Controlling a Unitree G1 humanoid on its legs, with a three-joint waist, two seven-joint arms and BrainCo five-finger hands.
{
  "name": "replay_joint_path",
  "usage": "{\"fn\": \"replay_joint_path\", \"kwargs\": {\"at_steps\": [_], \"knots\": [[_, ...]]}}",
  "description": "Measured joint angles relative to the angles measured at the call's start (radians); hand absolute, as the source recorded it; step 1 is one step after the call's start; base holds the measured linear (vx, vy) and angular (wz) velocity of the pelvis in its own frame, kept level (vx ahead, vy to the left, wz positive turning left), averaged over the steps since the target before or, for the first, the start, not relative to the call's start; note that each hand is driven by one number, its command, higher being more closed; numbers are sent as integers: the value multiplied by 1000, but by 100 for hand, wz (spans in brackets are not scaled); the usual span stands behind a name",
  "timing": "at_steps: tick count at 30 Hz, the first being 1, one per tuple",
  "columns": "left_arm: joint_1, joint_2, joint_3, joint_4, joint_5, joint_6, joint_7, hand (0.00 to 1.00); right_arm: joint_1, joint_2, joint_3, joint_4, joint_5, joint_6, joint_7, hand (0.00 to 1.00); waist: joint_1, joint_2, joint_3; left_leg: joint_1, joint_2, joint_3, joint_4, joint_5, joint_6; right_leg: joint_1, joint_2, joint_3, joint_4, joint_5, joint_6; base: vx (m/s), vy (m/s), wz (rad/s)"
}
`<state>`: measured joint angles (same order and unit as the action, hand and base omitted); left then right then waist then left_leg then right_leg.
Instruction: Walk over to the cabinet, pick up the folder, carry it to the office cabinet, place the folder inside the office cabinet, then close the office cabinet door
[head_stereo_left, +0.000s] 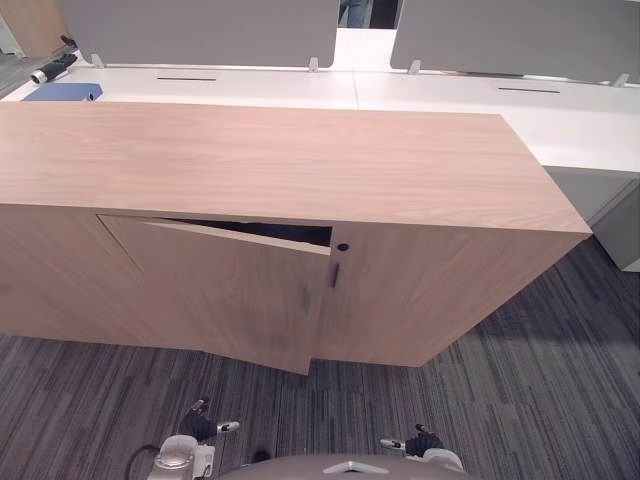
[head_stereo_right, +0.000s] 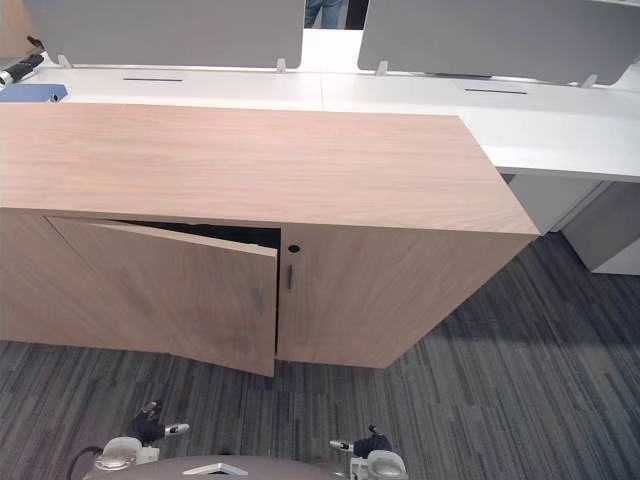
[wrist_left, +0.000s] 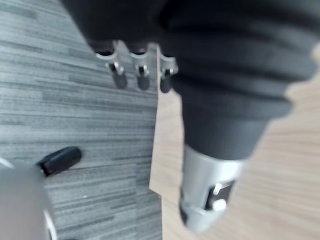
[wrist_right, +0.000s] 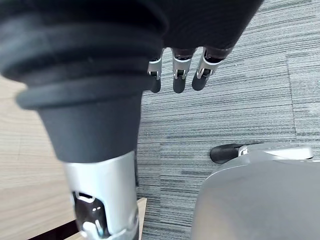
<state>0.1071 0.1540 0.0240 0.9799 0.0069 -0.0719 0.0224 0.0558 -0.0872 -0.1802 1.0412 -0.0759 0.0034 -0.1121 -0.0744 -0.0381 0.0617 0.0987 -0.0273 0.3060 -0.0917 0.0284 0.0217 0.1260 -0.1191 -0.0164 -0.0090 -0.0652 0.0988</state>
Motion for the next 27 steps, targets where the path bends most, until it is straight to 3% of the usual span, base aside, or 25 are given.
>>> {"fn": "replay_joint_path", "kwargs": {"at_steps": [9,27], "knots": [[25,-20,99,61,39,22,27,0,-1,0,-29,34,10,0,0,0,15,0,13,20,1,-4,0,-11,-14,22,0,-6,2,-11,-11,-10,-13,1],[42,-32,127,64,74,32,36,0,-3,0,-42,37,11,1,0,0,17,5,32,29,1,-4,0,-15,-14,38,3,-23,-2,-16,-7,6,-27,1]]}}
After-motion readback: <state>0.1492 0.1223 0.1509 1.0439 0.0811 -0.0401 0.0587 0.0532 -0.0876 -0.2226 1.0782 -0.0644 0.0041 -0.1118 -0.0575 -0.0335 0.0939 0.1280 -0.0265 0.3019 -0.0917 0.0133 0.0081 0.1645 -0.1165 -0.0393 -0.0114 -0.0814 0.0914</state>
